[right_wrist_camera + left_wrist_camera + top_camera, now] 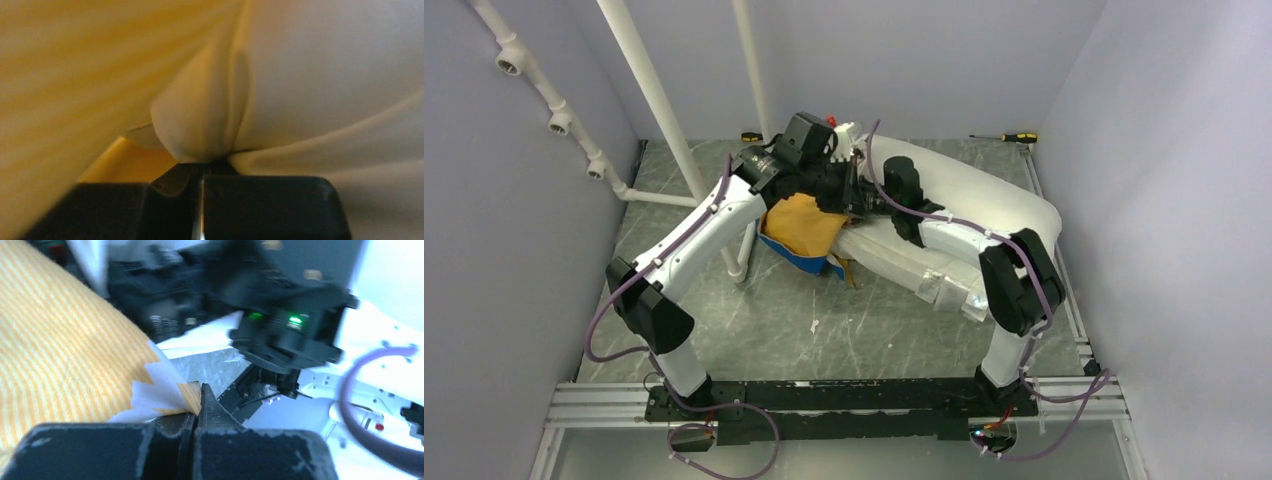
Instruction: Put the pillow into the pillowcase
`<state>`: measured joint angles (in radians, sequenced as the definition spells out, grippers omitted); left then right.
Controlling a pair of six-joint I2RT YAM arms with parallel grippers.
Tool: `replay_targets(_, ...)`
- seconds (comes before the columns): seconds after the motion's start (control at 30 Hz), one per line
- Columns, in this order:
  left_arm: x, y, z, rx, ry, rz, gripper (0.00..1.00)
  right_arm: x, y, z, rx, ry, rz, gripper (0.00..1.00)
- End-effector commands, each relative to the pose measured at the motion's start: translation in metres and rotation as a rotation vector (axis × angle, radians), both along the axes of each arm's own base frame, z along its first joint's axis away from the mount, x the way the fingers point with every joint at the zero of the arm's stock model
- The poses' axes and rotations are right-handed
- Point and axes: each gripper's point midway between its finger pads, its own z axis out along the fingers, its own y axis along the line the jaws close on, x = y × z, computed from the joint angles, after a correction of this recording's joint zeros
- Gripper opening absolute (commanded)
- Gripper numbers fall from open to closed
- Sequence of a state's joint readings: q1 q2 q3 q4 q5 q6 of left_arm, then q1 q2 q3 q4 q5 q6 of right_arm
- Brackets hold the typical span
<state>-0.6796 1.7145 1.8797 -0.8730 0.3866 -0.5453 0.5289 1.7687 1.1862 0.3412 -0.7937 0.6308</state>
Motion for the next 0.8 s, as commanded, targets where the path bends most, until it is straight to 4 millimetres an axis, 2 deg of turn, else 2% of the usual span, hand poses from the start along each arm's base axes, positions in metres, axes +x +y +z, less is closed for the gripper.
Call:
replay_targets(0.0, -0.07, -0.038, 0.122, -0.404, -0.218, -0.285, 0.0, -0.033, 0.027, -0.003, 0.127, 0.016, 0.127, 0.0)
replay_targets(0.1, -0.083, -0.03, 0.123, -0.427, -0.244, -0.328, 0.0, -0.042, 0.02, -0.012, 0.157, 0.075, 0.147, 0.0)
replay_targets(0.2, -0.082, -0.023, 0.102, -0.358, -0.246, -0.311, 0.07, -0.051, 0.02, -0.015, 0.181, 0.113, 0.179, 0.0)
replay_targets(0.27, -0.072, -0.009, 0.076, -0.222, -0.222, -0.236, 0.23, -0.055, 0.017, -0.019, 0.172, 0.122, 0.182, 0.0)
replay_targets(0.33, -0.06, 0.011, 0.062, -0.085, -0.234, -0.15, 0.5, -0.057, 0.013, -0.027, 0.125, 0.126, 0.167, 0.0)
replay_targets(0.37, -0.053, 0.021, 0.064, -0.03, -0.261, -0.101, 0.63, -0.057, 0.01, -0.032, 0.096, 0.118, 0.156, 0.0)
replay_targets(0.4, -0.045, 0.032, 0.065, 0.028, -0.289, -0.051, 0.71, -0.057, 0.007, -0.038, 0.058, 0.117, 0.136, 0.0)
replay_targets(0.5, -0.028, 0.055, 0.08, 0.11, -0.389, 0.048, 0.87, -0.055, -0.005, -0.052, -0.053, 0.094, 0.073, 0.0)
replay_targets(0.6, -0.003, 0.07, 0.088, 0.171, -0.458, 0.162, 0.92, -0.059, -0.013, -0.061, -0.099, 0.081, 0.046, 0.0)
replay_targets(0.63, 0.007, 0.075, 0.086, 0.195, -0.465, 0.199, 0.91, -0.061, -0.014, -0.064, -0.102, 0.086, 0.043, 0.0)
replay_targets(0.77, 0.051, 0.094, 0.056, 0.21, -0.352, 0.297, 0.88, -0.067, -0.017, -0.067, -0.088, 0.103, 0.031, 0.0)
